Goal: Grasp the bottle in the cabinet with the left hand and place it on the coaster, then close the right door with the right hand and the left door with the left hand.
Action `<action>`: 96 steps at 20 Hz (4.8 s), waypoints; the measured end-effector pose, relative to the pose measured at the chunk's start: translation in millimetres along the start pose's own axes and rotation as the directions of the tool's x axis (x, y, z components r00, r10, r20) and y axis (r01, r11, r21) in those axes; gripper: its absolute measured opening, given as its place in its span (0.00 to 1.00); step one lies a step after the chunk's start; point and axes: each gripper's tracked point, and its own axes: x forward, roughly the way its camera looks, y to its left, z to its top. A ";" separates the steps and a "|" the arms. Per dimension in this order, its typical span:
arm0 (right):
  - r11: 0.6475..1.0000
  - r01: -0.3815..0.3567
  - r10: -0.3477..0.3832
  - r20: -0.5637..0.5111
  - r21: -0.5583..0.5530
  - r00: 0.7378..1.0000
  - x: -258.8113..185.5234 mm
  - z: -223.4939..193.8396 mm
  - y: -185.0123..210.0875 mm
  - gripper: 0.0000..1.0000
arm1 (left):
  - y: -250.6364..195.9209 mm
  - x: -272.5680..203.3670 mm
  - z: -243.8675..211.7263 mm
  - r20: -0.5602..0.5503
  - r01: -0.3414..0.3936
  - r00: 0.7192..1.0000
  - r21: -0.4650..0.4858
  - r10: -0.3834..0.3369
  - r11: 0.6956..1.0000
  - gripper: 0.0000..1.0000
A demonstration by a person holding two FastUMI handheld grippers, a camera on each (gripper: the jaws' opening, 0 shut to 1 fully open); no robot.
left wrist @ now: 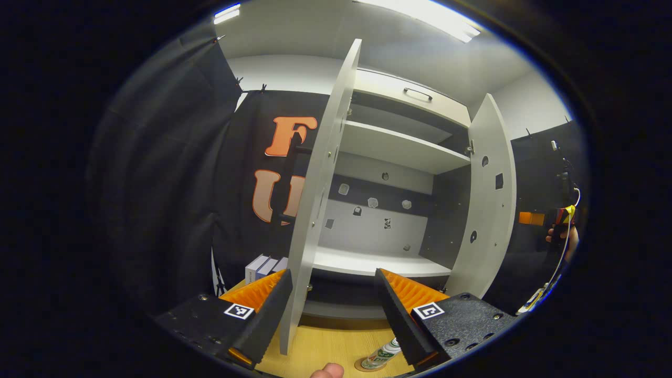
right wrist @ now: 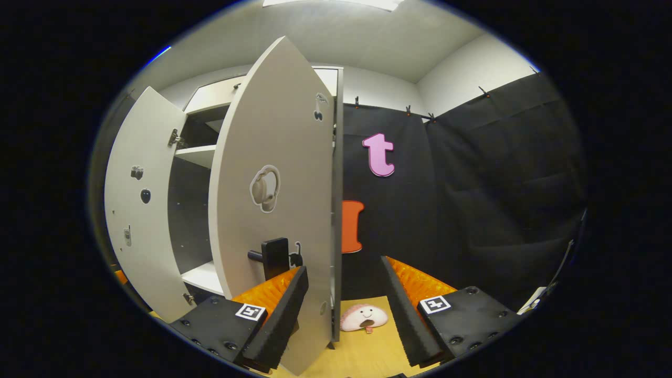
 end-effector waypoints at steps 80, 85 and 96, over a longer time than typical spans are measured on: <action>0.996 0.090 -0.089 -0.038 0.025 0.995 -129.0 -18.9 -32.3 0.93 | -128.6 192.6 20.1 -0.004 0.197 0.980 0.046 -0.197 0.979 0.95; 0.995 0.087 -0.085 -0.038 0.039 0.996 -137.5 -17.5 -28.4 0.94 | -118.1 179.0 32.5 0.013 0.183 0.983 0.055 -0.184 0.981 0.95; 0.999 0.024 -0.022 -0.036 0.046 0.999 -144.4 -32.8 8.3 0.94 | -68.9 63.0 52.6 0.032 0.148 0.988 0.042 -0.149 0.988 0.95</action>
